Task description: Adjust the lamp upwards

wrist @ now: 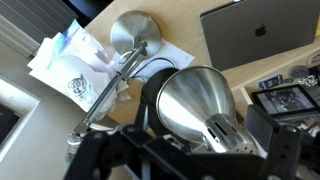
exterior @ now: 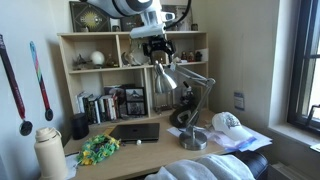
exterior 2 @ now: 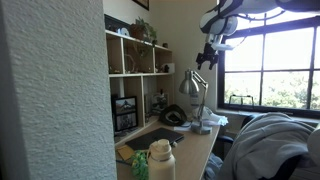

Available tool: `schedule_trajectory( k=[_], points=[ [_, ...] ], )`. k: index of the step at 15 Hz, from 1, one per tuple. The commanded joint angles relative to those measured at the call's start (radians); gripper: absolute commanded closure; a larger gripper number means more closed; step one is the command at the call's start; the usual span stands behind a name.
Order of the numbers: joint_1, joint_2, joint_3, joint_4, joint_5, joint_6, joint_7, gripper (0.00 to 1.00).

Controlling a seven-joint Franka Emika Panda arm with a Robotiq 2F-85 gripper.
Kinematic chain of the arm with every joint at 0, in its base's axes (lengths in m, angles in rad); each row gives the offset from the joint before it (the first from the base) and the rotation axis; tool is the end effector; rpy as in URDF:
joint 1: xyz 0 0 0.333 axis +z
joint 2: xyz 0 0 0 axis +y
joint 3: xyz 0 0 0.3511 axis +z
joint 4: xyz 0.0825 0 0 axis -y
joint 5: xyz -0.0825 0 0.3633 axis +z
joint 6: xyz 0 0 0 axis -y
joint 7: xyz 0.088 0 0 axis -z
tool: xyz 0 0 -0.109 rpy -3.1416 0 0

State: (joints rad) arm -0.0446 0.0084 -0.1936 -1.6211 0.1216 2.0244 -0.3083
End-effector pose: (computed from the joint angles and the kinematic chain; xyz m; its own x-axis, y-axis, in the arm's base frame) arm 0.5617 -0.1284 0.6782 0.9158 0.0361 0.4000 0.0386 -0.9993 0.0020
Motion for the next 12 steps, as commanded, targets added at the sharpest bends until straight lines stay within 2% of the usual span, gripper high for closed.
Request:
schedule_trajectory(
  k=[1,4,5,6,7,12],
  points=[
    [-0.043,0.118,0.030,0.158,0.054,-0.027,-0.041,0.00],
    [-0.074,0.179,0.052,0.248,0.085,-0.085,-0.073,0.00],
    [-0.066,0.136,0.059,0.163,0.047,-0.020,-0.031,0.00],
    [-0.073,0.153,0.063,0.190,0.055,-0.038,-0.040,0.00],
    [-0.052,0.162,0.037,0.200,0.062,-0.043,-0.045,0.00],
    [-0.065,0.183,0.038,0.216,0.084,-0.066,-0.058,0.00]
  ],
)
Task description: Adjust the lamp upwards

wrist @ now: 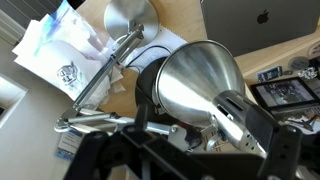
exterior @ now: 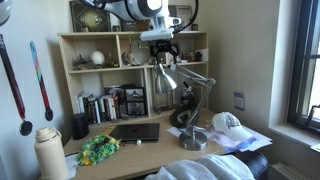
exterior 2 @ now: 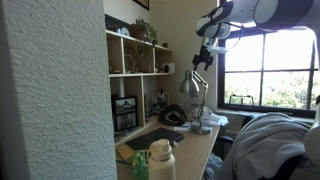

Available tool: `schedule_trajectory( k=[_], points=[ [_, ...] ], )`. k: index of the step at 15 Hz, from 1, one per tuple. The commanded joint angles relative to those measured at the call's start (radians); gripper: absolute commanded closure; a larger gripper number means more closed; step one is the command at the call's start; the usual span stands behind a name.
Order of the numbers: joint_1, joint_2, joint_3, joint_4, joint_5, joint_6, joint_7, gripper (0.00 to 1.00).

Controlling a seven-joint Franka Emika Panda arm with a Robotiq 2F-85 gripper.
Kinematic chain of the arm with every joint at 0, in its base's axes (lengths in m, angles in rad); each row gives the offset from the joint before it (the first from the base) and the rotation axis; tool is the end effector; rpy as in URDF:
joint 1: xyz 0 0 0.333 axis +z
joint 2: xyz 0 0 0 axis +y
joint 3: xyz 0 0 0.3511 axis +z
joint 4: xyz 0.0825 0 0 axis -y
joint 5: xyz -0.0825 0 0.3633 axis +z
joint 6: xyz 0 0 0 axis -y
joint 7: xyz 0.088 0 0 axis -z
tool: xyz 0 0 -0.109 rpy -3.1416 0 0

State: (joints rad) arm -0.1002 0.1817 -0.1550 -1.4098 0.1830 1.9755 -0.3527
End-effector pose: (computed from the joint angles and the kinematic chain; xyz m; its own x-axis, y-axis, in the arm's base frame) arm 0.6165 -0.1371 0.6723 0.9137 0.0571 0.4023 0.0696 -0.9974 -0.0165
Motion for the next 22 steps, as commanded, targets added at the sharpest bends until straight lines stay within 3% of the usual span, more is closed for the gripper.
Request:
schedule_trajectory(
  k=[1,5,11,22],
  points=[
    [-0.040,0.018,0.025,0.013,0.018,-0.023,-0.017,0.00],
    [-0.082,0.048,0.037,0.034,0.042,-0.031,-0.089,0.00],
    [-0.147,0.067,0.067,0.050,0.165,-0.054,-0.319,0.00],
    [-0.156,0.126,0.079,0.080,0.365,0.038,-0.536,0.00]
  ],
)
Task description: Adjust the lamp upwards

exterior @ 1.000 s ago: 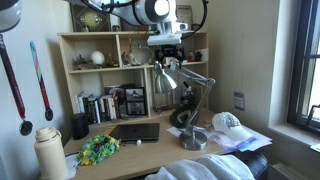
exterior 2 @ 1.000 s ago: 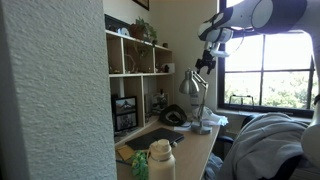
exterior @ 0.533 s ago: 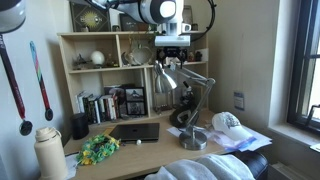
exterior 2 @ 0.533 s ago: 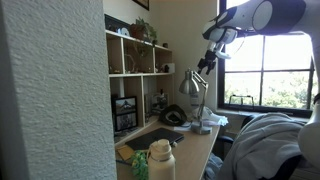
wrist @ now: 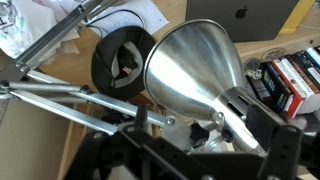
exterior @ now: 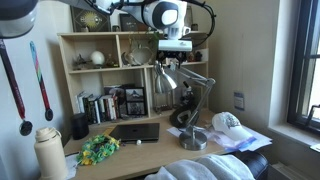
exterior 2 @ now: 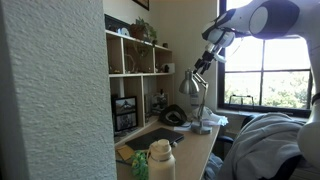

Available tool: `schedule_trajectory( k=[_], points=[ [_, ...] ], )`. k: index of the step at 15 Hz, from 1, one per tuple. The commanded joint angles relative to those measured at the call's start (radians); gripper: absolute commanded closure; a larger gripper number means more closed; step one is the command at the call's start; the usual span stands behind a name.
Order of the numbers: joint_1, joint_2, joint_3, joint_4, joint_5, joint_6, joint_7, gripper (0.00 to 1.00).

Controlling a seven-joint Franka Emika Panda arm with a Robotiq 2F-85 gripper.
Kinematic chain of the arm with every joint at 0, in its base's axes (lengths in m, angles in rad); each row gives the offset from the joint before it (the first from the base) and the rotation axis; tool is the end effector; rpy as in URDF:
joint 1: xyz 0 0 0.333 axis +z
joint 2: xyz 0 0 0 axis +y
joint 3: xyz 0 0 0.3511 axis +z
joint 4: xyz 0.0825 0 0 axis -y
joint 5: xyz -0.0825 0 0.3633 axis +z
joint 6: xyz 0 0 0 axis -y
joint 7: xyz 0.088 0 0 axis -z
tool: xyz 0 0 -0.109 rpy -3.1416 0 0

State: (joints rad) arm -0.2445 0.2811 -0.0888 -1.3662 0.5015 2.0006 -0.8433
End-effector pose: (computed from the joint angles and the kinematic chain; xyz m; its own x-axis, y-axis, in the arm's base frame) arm 0.6420 -0.1801 0.6376 0.7866 0.2964 0.5417 0.3991 -0.9134 -0.0798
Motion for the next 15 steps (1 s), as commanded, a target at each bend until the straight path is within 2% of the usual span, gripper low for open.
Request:
schedule_trajectory(
  k=[1,12,13,14,15],
  points=[
    [-0.012,0.031,0.013,0.039,0.059,0.016,-0.056,0.00],
    [-0.016,0.034,0.007,0.064,0.116,0.016,-0.088,0.00],
    [-0.016,0.034,0.005,0.065,0.117,0.017,-0.085,0.02],
    [-0.017,0.035,0.003,0.067,0.113,0.014,-0.083,0.26],
    [-0.018,0.034,0.003,0.065,0.112,0.014,-0.081,0.27]
  ],
)
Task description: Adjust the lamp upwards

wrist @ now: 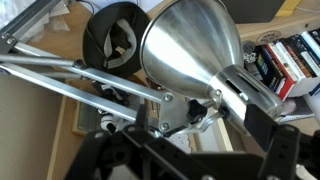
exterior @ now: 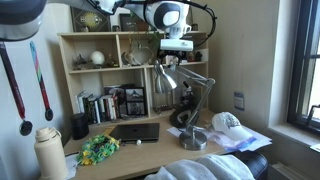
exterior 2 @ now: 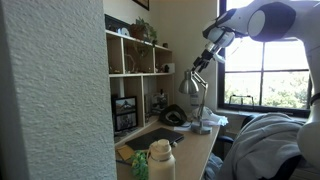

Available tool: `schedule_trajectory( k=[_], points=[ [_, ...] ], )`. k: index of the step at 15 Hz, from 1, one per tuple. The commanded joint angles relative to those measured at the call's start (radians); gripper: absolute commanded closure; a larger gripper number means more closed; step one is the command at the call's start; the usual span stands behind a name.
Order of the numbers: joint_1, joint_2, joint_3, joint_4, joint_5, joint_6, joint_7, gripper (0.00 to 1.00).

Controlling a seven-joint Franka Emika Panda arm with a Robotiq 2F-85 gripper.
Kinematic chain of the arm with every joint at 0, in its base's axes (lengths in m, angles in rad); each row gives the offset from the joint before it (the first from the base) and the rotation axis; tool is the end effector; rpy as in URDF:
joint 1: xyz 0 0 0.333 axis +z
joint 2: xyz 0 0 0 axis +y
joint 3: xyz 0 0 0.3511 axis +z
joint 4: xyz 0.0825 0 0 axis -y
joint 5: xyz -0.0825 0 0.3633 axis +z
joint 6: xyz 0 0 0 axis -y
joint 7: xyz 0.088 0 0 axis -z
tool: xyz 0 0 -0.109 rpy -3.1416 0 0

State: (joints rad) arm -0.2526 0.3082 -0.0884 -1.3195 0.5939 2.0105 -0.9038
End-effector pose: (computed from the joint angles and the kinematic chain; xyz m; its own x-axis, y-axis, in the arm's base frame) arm 0.6513 -0.1829 0.6462 0.7341 0.2943 0.6120 0.4341 -0.8964 -0.0897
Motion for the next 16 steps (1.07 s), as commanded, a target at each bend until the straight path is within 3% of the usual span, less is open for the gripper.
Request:
schedule_trajectory(
  k=[1,10,11,13,14,16],
  points=[
    [-0.011,0.008,0.002,0.019,0.020,0.004,-0.020,0.31],
    [-0.023,0.007,0.005,0.015,0.025,-0.002,-0.023,0.98],
    [-0.022,0.008,0.006,0.017,0.023,-0.007,-0.025,0.98],
    [-0.022,0.008,0.007,0.020,0.022,-0.019,-0.023,0.70],
    [-0.022,0.005,0.008,0.018,0.023,-0.022,-0.022,0.70],
    [-0.020,0.000,0.009,0.012,0.021,-0.016,-0.021,0.57]
  ],
)
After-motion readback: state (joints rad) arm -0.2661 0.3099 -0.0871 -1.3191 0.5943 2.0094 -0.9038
